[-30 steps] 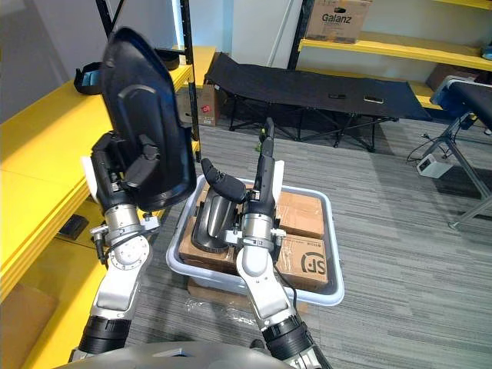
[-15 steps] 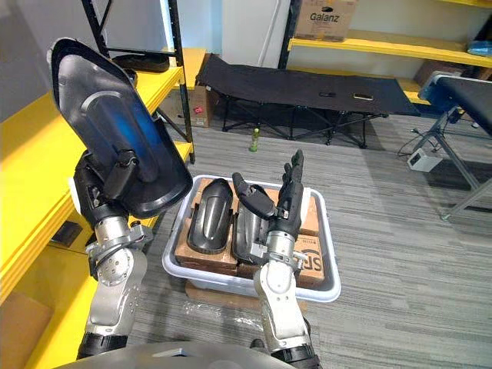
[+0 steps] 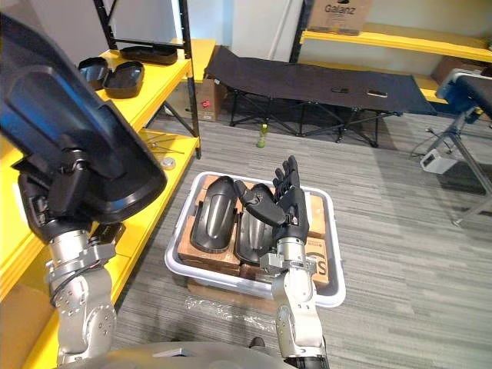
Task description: Walk over and take three plastic housings, then place them on the shelf
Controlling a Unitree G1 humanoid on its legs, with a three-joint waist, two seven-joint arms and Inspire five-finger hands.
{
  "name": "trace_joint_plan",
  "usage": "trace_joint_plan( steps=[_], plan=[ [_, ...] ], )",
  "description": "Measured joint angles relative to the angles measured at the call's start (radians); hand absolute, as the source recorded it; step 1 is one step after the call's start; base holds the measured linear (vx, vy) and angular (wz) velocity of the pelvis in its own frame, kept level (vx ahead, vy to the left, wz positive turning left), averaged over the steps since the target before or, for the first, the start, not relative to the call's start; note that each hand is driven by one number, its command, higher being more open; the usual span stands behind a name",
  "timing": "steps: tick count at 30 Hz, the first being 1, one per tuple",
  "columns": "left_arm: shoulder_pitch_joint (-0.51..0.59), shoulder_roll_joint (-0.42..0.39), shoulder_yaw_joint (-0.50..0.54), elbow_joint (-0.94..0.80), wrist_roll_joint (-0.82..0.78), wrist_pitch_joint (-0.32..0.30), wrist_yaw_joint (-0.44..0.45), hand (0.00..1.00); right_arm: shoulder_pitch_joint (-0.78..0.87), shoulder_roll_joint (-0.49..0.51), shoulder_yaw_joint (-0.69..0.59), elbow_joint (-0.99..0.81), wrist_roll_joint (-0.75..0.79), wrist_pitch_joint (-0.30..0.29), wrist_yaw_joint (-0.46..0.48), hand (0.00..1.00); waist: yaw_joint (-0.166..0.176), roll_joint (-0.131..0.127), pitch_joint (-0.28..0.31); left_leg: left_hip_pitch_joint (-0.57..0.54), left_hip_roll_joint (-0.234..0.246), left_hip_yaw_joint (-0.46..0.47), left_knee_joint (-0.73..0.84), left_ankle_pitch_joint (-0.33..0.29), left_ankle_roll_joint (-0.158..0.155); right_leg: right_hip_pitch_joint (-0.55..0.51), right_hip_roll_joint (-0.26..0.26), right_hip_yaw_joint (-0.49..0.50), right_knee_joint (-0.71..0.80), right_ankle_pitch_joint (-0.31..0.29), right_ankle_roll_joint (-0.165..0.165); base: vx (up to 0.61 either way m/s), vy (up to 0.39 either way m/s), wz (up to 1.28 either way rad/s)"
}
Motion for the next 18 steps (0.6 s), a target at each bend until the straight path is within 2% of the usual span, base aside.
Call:
trace_joint_plan(
  steps=[5, 10, 15, 18],
  plan=[
    [0.056, -0.004, 0.047, -0.068, 0.004, 0.000, 0.005, 0.00, -0.081, 0.000, 0.030, 0.100, 0.028, 0.017, 0.017, 1.00, 0.051, -0.006, 0.004, -0.026, -0.013, -0.077, 0.000, 0.014, 0.004, 0.020, -0.009, -0.080, 0.000, -0.005, 0.005, -0.02, -0.012, 0.48],
    [0.143, -0.013, 0.141, -0.125, -0.011, -0.001, -0.057, 0.00, -0.143, 0.000, 0.111, 0.127, 0.014, 0.026, 0.018, 1.00, 0.118, -0.020, 0.015, -0.030, -0.033, -0.148, 0.000, 0.015, 0.006, 0.054, -0.025, -0.160, 0.006, -0.030, 0.017, -0.03, -0.006, 0.46],
    [0.175, -0.023, 0.200, -0.125, -0.048, -0.006, -0.110, 0.00, -0.190, -0.001, 0.112, 0.131, 0.003, 0.026, 0.016, 1.00, 0.136, -0.029, 0.015, -0.048, -0.046, -0.184, 0.000, 0.023, 0.010, 0.050, -0.036, -0.191, 0.024, -0.045, 0.021, -0.01, 0.011, 0.25],
    [0.175, -0.023, 0.205, -0.125, -0.036, -0.006, -0.178, 0.00, -0.194, -0.009, 0.108, 0.132, -0.109, 0.026, 0.017, 1.00, 0.136, -0.035, 0.018, -0.050, -0.050, -0.182, 0.001, 0.025, 0.008, 0.047, -0.041, -0.189, 0.024, -0.044, 0.021, 0.00, 0.006, -0.02]
  ],
)
